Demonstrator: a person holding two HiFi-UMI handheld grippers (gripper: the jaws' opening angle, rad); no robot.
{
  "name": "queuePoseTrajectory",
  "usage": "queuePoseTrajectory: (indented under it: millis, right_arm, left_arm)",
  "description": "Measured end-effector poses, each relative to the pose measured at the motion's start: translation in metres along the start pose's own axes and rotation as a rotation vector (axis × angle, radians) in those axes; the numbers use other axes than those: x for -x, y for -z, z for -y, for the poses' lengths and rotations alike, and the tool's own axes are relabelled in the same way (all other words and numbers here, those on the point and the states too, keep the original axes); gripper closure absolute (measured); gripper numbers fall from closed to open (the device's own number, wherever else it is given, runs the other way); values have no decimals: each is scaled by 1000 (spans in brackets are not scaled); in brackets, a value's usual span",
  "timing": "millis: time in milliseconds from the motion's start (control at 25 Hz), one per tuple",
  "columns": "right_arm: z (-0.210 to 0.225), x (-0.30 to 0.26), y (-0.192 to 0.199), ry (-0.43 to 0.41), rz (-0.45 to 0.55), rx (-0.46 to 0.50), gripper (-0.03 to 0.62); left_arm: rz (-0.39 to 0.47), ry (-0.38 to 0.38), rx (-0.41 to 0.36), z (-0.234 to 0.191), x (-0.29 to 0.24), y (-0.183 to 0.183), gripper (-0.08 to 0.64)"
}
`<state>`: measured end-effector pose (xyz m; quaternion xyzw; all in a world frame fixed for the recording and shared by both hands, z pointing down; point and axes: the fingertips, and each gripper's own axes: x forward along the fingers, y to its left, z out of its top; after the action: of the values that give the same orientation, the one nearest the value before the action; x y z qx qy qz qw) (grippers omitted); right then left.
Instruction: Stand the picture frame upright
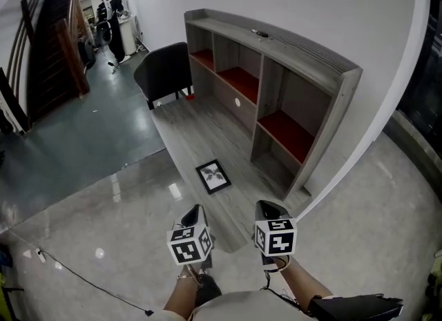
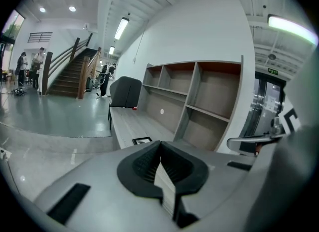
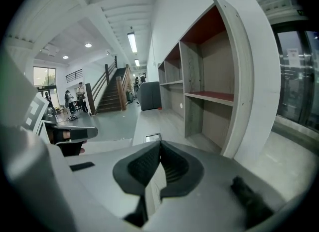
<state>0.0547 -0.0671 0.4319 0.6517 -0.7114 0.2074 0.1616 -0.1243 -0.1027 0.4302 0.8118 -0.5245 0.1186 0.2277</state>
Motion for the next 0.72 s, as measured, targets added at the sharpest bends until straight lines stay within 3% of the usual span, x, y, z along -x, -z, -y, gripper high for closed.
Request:
queuePoseTrajectory:
  millis: [720]
  right_arm:
    - [-20, -83, -57, 99, 13, -64, 560]
  left_arm:
    - [-37, 70, -62, -63, -75, -66, 546]
